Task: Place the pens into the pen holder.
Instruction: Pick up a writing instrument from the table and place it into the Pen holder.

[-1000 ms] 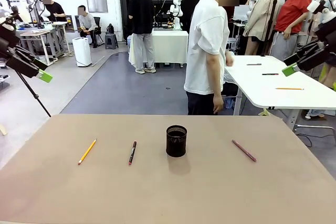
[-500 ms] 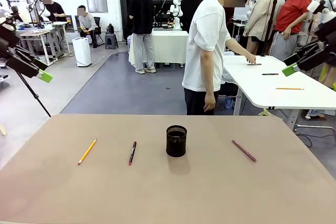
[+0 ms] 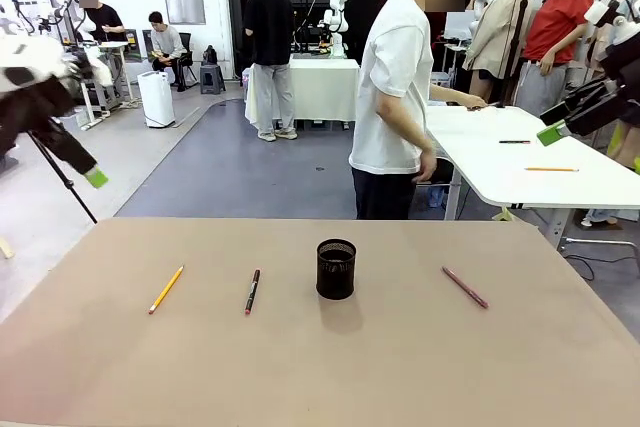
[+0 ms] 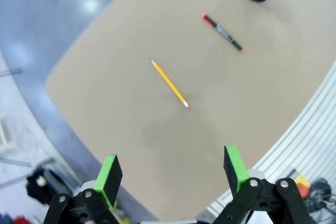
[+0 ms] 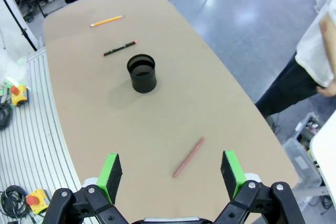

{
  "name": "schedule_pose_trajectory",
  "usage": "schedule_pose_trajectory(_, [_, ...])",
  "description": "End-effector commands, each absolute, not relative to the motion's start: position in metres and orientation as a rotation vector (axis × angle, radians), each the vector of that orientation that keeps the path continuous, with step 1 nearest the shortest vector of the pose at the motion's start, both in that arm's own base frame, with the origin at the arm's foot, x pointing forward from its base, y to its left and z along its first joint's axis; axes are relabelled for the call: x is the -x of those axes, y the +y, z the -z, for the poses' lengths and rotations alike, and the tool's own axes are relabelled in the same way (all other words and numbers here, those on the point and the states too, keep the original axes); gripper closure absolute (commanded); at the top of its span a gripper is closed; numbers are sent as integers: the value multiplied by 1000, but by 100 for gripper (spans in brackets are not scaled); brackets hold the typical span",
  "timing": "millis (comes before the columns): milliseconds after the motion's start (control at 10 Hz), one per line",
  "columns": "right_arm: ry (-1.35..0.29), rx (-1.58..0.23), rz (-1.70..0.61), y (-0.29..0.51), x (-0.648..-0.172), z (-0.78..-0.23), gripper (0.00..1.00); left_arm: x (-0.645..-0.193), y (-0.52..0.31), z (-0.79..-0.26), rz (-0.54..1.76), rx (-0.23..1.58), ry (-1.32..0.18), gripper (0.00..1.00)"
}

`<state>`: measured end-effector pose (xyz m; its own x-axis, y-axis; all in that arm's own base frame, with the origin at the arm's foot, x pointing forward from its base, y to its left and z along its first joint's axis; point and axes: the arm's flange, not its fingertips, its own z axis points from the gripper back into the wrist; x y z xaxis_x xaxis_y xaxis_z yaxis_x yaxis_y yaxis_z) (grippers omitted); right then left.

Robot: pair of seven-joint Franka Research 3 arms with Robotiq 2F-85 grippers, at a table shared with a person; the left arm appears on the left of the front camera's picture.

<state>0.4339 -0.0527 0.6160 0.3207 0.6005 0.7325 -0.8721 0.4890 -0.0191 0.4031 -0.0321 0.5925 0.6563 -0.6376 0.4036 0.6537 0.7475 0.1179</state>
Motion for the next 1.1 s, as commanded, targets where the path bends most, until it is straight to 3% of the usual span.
schedule_pose_trajectory(0, [-763, -423, -1003, -52, -433, -618, 0, -407, -60, -582, 574, 91, -289, 0])
schedule_pose_trajectory(100, [-763, -423, -1003, -52, -433, -618, 0, -413, -70, -563, 502, 145, -255, 0])
schedule_pose_trajectory(500, [-763, -423, -1003, -52, -433, -618, 0, -433, -98, -507, 391, 67, -254, 0])
schedule_pose_trajectory(600, [-763, -423, -1003, -52, -433, -618, 0, -433, -97, -501, 466, 96, -251, 0])
schedule_pose_trajectory(1000, [-763, -423, -1003, -52, -433, -618, 0, -432, -96, -513, 408, 89, -225, 0])
